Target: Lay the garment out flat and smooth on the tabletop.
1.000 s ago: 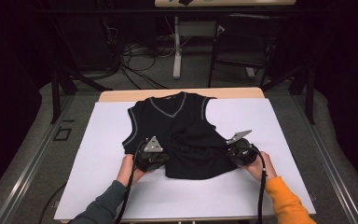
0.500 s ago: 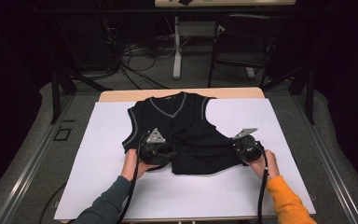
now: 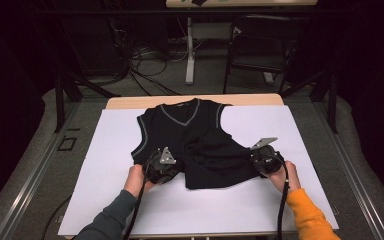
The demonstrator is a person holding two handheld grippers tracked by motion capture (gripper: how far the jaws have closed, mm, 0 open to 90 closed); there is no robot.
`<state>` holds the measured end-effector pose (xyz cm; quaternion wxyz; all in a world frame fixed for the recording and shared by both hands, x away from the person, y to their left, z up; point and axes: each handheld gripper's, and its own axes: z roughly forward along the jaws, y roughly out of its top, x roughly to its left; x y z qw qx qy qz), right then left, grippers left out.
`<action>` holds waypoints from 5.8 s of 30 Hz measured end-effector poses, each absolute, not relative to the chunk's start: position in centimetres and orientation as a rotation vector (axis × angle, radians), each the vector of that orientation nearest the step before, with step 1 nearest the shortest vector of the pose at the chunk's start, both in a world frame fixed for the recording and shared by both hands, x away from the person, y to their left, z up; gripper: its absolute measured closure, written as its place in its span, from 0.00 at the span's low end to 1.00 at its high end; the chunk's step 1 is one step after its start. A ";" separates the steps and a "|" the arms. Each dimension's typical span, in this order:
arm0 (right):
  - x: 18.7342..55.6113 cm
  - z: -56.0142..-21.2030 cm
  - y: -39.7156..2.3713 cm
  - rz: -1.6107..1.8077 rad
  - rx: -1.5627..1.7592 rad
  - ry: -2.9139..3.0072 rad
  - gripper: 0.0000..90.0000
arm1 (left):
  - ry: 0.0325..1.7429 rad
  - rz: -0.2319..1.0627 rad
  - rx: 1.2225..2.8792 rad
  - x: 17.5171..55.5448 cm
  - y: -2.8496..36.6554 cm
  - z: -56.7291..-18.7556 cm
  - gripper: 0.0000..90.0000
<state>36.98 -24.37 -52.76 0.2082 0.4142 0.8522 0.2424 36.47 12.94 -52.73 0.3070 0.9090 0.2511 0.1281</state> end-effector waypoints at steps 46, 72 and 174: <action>38.0 -53.8 -25.0 0.572 1.202 2.352 0.87 | 0.596 0.297 2.313 38.6 6.6 -54.0 0.56; 33.3 -51.9 -23.2 0.637 1.060 2.510 0.92 | 0.676 0.021 2.214 32.4 15.9 -50.3 0.95; 38.7 -52.8 -25.7 0.624 1.311 2.232 0.75 | 1.219 0.192 2.235 37.2 21.4 -52.7 0.38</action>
